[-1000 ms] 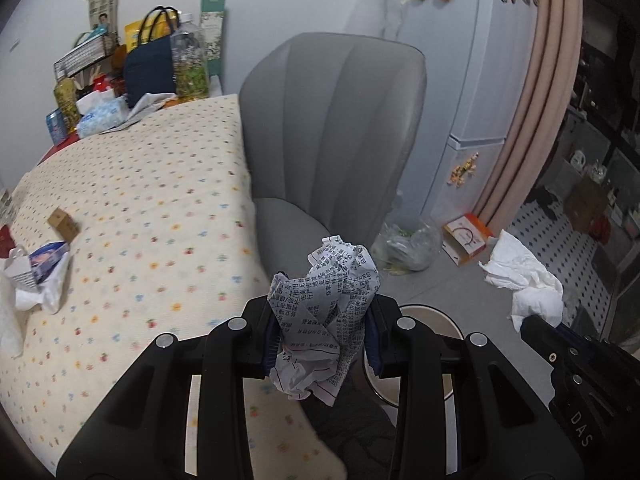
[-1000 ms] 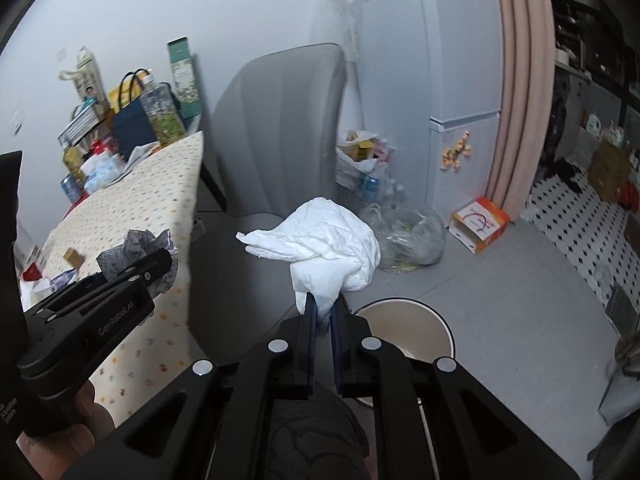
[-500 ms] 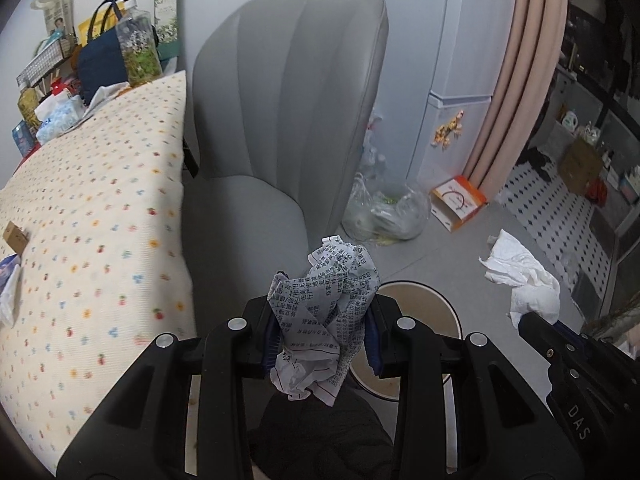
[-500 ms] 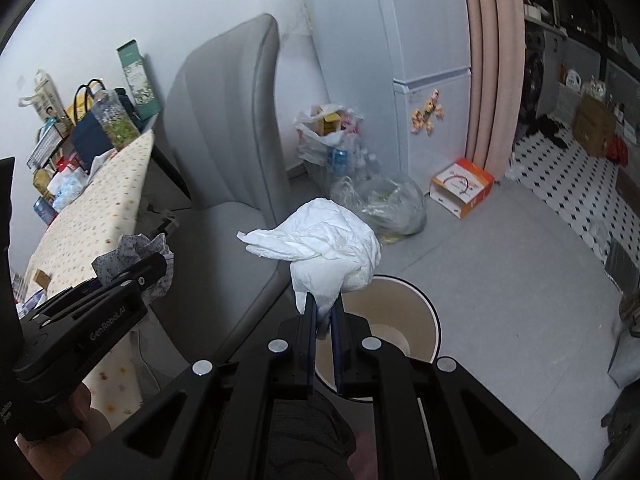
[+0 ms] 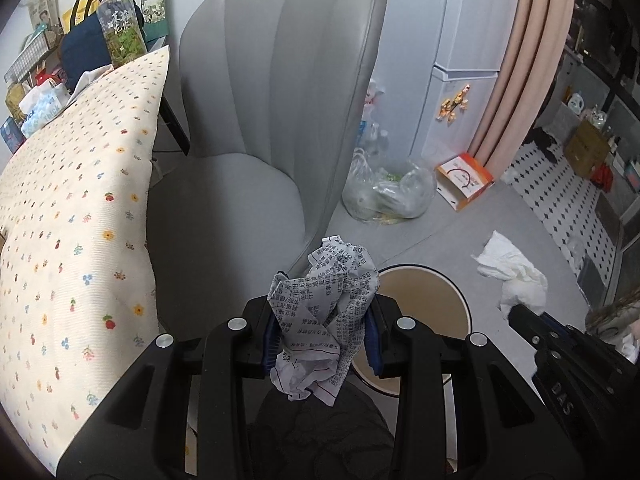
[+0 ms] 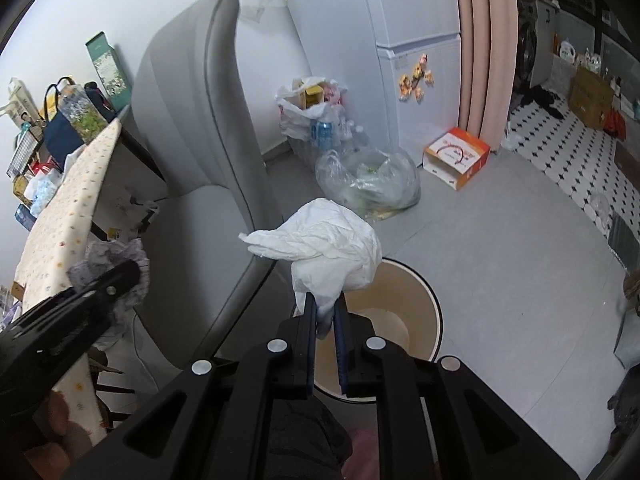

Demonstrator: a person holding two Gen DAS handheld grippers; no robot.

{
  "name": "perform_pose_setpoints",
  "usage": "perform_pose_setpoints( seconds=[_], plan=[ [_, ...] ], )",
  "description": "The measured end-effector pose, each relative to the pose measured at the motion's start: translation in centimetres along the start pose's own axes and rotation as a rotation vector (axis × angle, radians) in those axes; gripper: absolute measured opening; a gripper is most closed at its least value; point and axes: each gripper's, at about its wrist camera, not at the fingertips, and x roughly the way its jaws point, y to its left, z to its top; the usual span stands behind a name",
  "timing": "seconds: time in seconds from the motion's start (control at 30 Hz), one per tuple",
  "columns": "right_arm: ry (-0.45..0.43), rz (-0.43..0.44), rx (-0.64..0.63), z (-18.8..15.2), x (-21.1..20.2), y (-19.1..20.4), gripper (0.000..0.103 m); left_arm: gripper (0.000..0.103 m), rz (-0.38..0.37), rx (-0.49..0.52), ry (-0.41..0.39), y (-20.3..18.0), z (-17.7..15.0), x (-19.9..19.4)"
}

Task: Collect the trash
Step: 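Open both grippers to drop the paper and tissue into the bin, then move both tools back to the table toward the remaining trash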

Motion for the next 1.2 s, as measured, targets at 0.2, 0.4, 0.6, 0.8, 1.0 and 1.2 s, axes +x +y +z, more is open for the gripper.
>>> perform_pose_setpoints(
  seconds=[0.2, 0.4, 0.6, 0.8, 1.0, 1.2],
  plan=[
    [-0.005, -0.006, 0.015, -0.1, 0.2, -1.0, 0.05, 0.034, 0.004, 0.012, 0.013, -0.7, 0.1, 0.8],
    [-0.011, -0.038, 0.046, -0.2, -0.8, -2.9, 0.05, 0.034, -0.016, 0.035, 0.026, -2.2, 0.2, 1.6],
    [-0.045, -0.081, 0.105, -0.6, -3.0, -5.7, 0.053, 0.034, -0.061, 0.075, 0.037, -5.0, 0.5, 2.2],
    [-0.06, -0.133, 0.157, -0.8, -4.0, -8.4, 0.055, 0.034, -0.108, 0.118, 0.061, -8.2, 0.2, 3.2],
    [-0.069, -0.161, 0.193, -1.1, -4.6, -10.4, 0.06, 0.045, -0.154, 0.154, 0.091, -10.7, 0.0, 4.0],
    [-0.082, -0.156, 0.192, -0.9, -5.0, -10.2, 0.07, 0.077, -0.122, 0.156, 0.067, -10.4, 0.1, 3.4]
  ],
)
